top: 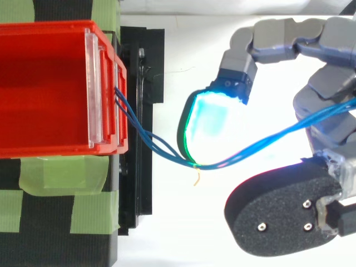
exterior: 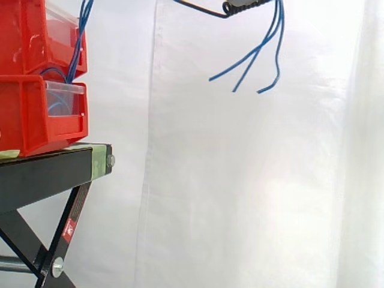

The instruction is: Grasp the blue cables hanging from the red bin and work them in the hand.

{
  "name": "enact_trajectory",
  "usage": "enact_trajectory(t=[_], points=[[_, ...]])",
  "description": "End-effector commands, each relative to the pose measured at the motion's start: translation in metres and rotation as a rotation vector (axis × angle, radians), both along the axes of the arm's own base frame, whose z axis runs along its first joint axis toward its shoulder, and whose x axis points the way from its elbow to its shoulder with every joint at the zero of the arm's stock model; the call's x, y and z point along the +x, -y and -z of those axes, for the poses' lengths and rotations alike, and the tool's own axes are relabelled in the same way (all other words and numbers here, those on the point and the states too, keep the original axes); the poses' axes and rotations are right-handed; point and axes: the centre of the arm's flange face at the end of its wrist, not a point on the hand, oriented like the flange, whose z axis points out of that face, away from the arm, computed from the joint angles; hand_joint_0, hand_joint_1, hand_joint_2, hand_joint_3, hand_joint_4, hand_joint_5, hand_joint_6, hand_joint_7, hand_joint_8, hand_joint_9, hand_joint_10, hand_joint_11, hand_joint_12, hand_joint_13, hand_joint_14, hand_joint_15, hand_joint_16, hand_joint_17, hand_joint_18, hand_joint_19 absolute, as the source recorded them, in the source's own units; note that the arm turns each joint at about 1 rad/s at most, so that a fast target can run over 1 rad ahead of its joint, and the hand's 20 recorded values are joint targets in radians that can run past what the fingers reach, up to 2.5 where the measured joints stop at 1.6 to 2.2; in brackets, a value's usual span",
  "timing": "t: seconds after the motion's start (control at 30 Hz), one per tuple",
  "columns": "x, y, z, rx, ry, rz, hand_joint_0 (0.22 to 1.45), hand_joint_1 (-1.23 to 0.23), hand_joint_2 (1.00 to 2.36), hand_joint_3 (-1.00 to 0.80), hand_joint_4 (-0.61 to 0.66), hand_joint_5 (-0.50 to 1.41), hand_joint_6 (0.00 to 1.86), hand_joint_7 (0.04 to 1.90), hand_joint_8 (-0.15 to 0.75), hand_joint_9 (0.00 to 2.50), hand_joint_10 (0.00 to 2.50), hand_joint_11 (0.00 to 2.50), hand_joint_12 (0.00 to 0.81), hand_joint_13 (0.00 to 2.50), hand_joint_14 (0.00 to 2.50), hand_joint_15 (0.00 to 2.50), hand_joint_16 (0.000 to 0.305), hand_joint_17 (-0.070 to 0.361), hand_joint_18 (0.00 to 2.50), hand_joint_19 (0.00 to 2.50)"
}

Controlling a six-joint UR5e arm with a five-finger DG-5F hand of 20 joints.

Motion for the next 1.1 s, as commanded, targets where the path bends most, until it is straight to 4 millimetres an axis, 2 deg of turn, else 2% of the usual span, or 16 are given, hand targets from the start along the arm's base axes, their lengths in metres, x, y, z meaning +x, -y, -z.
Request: enact_trajectory(t=[0.0,0.03,0.07,0.17,0.4,0.63,0.67,0.7,0.9,1.07], points=[[0.0001,-0.0001,-0.0001,0.001,0.001,0.000,0.99,-0.76,1.02,-0.59,0.27,0.14,0.56,1.27,0.455,1.81,2.50,2.50,0.533,1.89,2.50,1.40,0.203,0.153,2.50,0.76],[0.0001,-0.0001,-0.0001,0.001,0.001,0.000,1.00,-0.76,1.02,-0.58,0.27,0.13,0.59,1.26,0.455,1.81,2.50,2.50,0.533,1.89,2.50,1.40,0.203,0.153,2.50,0.76],[0.0001,-0.0001,-0.0001,0.001,0.001,0.000,1.01,-0.76,1.02,-0.55,0.27,0.09,0.70,1.21,0.455,1.81,2.50,2.50,0.533,1.89,2.50,1.40,0.203,0.153,2.50,0.76],[0.0001,-0.0001,-0.0001,0.001,0.001,0.000,1.03,-0.76,1.02,-0.53,0.27,0.06,0.76,1.17,0.455,1.81,2.50,2.50,0.533,1.89,2.50,1.40,0.203,0.153,2.50,0.76],[0.0001,-0.0001,-0.0001,0.001,0.001,0.000,1.08,-0.74,1.02,-0.49,0.27,0.05,0.78,1.13,0.455,1.81,2.50,2.50,0.533,1.89,2.50,1.40,0.203,0.153,2.50,0.76],[0.0001,-0.0001,-0.0001,0.001,0.001,0.000,1.15,-0.72,1.02,-0.54,0.28,0.04,0.76,1.13,0.455,1.81,2.50,2.50,0.533,1.89,2.50,1.40,0.203,0.153,2.50,0.76],[0.0001,-0.0001,-0.0001,0.001,0.001,0.000,1.17,-0.71,1.02,-0.51,0.28,0.05,0.75,1.12,0.455,1.81,2.50,2.50,0.533,1.89,2.50,1.40,0.203,0.153,2.50,0.76],[0.0001,-0.0001,-0.0001,0.001,0.001,0.000,1.17,-0.70,1.02,-0.47,0.27,0.13,0.56,1.20,0.455,1.81,2.50,2.50,0.533,1.89,2.50,1.40,0.203,0.153,2.50,0.76],[0.0003,-0.0001,-0.0002,0.001,0.003,0.000,1.15,-0.66,1.02,-0.37,0.28,0.21,0.40,1.27,0.455,1.81,2.50,2.50,0.533,1.89,2.50,1.40,0.203,0.153,2.50,0.76],[0.0007,-0.0003,-0.0004,0.003,0.007,0.000,1.10,-0.64,1.02,-0.28,0.28,0.23,0.33,1.29,0.455,1.81,2.50,2.50,0.533,1.89,2.50,1.40,0.203,0.153,2.50,0.76]])
